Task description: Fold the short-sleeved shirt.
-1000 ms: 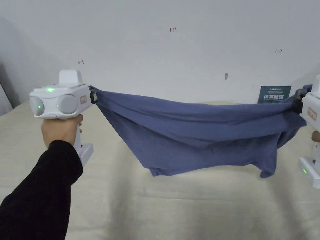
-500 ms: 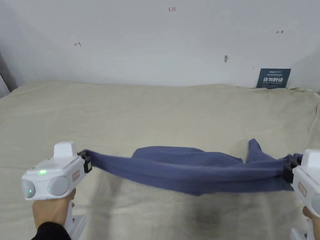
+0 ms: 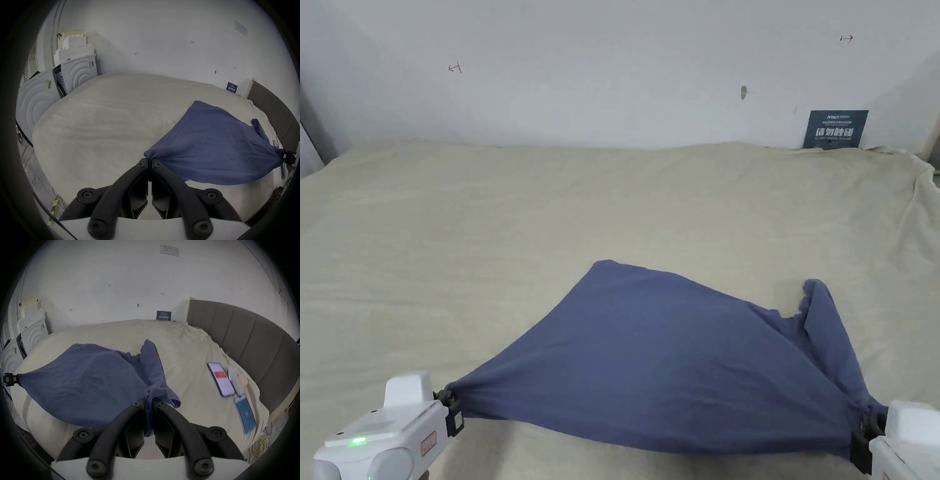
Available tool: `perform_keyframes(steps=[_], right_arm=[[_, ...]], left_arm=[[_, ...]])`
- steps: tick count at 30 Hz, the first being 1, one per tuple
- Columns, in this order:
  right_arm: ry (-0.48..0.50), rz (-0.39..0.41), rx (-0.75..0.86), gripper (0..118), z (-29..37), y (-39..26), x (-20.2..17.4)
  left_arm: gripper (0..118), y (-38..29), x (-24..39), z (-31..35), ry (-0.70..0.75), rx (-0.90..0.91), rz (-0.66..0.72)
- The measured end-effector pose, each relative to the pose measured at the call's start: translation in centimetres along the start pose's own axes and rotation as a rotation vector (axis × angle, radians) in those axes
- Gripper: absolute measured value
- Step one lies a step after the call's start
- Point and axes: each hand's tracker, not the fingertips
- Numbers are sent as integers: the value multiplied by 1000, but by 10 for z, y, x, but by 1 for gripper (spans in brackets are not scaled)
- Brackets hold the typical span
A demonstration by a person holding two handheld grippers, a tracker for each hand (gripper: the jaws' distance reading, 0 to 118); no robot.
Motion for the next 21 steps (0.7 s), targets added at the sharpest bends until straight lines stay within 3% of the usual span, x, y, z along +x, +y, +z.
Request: perform_keyframes(steps=[9, 21], right_arm=[[3, -14, -122, 6, 10, -48, 12], [-17, -29, -306, 6, -28, -53, 10]], left_arm=[[0, -49, -20, 16, 34, -76, 16], [0, -60, -11, -31, 79, -268, 7]])
